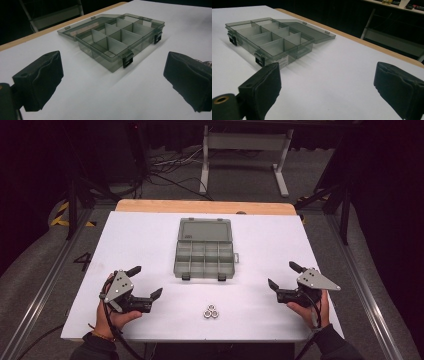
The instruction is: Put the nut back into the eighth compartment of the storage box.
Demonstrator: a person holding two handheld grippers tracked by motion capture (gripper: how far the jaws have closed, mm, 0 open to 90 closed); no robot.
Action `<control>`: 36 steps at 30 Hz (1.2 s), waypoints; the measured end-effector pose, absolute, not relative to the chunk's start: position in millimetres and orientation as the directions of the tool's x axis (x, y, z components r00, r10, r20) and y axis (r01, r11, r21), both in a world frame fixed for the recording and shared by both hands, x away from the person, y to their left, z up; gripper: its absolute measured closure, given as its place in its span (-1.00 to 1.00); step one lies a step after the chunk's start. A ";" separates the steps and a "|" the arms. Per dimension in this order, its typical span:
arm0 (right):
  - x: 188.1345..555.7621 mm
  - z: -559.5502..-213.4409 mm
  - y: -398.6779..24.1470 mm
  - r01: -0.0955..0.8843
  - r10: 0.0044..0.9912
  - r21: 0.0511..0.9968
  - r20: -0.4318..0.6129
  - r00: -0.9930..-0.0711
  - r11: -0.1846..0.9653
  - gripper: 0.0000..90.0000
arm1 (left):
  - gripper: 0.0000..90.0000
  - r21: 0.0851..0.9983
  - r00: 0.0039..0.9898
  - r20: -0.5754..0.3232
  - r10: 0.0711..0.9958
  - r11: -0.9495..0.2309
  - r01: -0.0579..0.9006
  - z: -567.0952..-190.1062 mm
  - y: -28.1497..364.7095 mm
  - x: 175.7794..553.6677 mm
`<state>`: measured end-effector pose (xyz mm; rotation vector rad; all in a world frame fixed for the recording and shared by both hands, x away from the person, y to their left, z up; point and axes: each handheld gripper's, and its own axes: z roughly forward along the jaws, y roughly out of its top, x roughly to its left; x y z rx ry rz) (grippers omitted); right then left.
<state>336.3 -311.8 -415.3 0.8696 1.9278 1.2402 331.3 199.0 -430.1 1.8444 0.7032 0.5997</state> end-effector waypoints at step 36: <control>343.5 -400.9 -136.9 0.276 0.304 0.359 -0.022 -0.952 0.891 -0.15 | -0.92 0.912 0.716 0.091 0.692 -0.346 0.219 -437.8 204.3 333.6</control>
